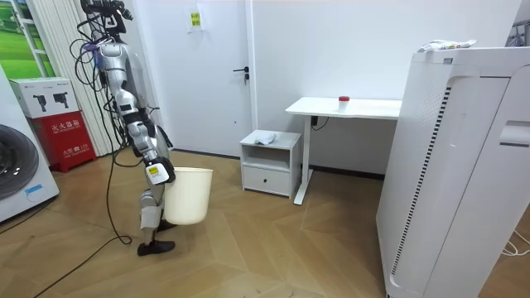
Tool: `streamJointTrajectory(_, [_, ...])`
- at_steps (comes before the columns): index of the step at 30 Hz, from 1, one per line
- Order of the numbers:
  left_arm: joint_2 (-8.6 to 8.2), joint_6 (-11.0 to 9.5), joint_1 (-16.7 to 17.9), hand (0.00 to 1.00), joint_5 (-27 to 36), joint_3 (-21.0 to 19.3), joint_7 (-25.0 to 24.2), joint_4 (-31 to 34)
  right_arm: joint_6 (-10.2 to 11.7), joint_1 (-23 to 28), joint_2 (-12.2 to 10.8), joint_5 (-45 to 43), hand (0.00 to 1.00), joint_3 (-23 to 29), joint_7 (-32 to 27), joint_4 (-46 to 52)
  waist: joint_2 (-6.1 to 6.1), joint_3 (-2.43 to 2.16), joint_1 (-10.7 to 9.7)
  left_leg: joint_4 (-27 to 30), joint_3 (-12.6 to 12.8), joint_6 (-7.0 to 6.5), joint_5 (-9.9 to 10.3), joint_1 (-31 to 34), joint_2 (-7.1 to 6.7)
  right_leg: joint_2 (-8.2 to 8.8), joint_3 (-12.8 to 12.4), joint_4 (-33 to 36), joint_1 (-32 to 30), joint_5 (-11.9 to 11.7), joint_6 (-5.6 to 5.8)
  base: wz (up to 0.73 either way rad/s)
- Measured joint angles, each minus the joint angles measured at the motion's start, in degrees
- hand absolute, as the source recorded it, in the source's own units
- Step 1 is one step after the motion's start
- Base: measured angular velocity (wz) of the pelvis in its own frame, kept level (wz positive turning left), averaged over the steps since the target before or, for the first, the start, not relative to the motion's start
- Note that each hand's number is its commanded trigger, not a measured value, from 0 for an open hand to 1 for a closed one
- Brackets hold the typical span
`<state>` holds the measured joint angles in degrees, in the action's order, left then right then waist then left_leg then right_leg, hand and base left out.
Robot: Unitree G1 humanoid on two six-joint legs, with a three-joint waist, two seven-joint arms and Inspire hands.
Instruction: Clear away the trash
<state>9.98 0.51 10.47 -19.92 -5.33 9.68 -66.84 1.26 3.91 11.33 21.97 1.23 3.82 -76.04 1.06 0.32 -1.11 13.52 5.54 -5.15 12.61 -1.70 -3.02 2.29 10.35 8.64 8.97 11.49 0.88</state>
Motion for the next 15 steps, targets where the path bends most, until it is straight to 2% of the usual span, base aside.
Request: streamJointTrajectory(15, [-0.51, 0.5, 1.6, 0.00, 0.1, -0.1, 0.1, -0.1, -0.1, 0.1, 0.0, 0.0, 1.00, 0.1, -0.1, 0.0, 0.05, -0.13, -0.1, 0.2, -0.2, 0.07, 0.0, 0.2, 0.04, -0.02, 0.7, 0.1, 0.1, 0.0, 0.00, 0.00])
